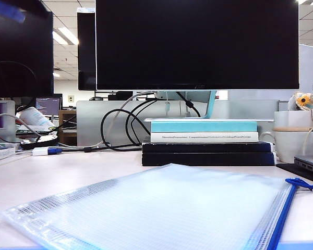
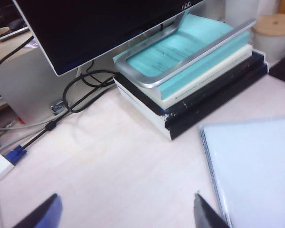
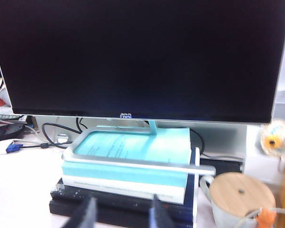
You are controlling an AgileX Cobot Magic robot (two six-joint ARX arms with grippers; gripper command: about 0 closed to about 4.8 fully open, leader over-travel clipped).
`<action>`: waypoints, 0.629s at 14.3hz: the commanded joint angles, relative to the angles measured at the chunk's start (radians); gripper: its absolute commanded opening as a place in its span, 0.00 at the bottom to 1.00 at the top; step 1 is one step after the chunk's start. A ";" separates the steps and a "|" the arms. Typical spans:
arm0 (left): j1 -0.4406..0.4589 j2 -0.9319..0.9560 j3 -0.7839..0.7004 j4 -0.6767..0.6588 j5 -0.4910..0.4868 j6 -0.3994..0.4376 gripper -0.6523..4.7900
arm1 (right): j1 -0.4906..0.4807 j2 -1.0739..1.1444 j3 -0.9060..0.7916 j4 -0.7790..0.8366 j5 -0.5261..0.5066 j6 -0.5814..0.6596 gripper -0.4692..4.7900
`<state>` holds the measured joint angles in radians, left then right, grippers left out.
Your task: Pick up the transparent plastic file bag with a blue zipper and close its zipper.
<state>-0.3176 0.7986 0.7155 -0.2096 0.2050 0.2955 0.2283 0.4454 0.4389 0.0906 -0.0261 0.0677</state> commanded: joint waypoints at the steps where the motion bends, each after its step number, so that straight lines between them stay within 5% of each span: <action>1: 0.000 -0.029 -0.098 0.180 -0.008 -0.060 0.80 | 0.000 -0.052 -0.087 0.097 -0.002 0.091 0.36; 5: 0.000 -0.052 -0.311 0.400 -0.006 -0.139 0.78 | 0.000 -0.137 -0.235 0.194 -0.002 0.117 0.23; 7: 0.001 -0.082 -0.376 0.510 0.062 -0.172 0.63 | 0.000 -0.141 -0.286 0.205 -0.003 0.117 0.18; 9: 0.018 -0.107 -0.407 0.543 0.062 -0.185 0.62 | 0.000 -0.143 -0.321 0.206 -0.003 0.119 0.18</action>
<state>-0.3115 0.6964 0.3145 0.3096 0.2619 0.1234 0.2279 0.3038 0.1219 0.2790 -0.0269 0.1825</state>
